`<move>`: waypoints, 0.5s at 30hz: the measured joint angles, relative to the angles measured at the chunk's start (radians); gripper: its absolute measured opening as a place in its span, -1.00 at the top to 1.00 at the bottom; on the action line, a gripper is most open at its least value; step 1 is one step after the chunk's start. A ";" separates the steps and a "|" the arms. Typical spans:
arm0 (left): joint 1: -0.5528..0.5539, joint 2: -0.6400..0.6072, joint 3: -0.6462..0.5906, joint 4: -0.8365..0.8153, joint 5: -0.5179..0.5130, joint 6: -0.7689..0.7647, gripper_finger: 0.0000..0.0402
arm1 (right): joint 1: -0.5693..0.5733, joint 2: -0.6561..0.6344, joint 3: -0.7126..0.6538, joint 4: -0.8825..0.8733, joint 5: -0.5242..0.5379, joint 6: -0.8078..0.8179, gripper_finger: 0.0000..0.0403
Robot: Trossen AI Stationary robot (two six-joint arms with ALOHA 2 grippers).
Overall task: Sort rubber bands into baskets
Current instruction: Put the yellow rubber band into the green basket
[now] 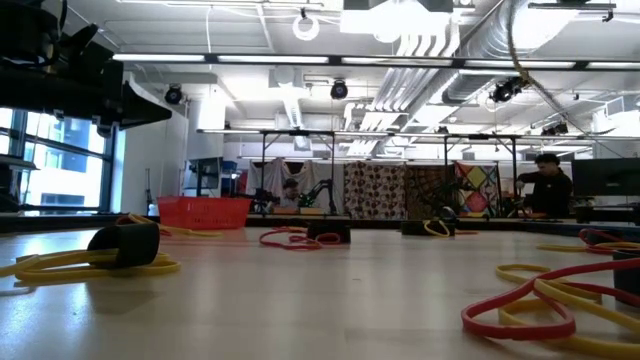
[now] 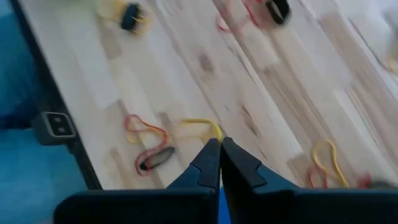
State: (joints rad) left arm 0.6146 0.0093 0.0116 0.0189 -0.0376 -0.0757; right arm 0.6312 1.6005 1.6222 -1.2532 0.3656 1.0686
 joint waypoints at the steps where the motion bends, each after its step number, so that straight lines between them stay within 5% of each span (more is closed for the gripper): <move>1: 0.000 0.000 0.000 0.000 0.000 0.000 1.00 | -0.012 0.000 0.000 0.024 0.000 -0.033 1.00; 15: 0.000 0.000 0.000 0.000 0.000 0.000 1.00 | -0.286 0.004 0.000 0.331 -0.096 -0.495 1.00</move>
State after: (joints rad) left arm 0.6145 0.0092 0.0116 0.0189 -0.0376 -0.0757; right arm 0.3453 1.6042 1.6222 -0.9218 0.2696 0.5735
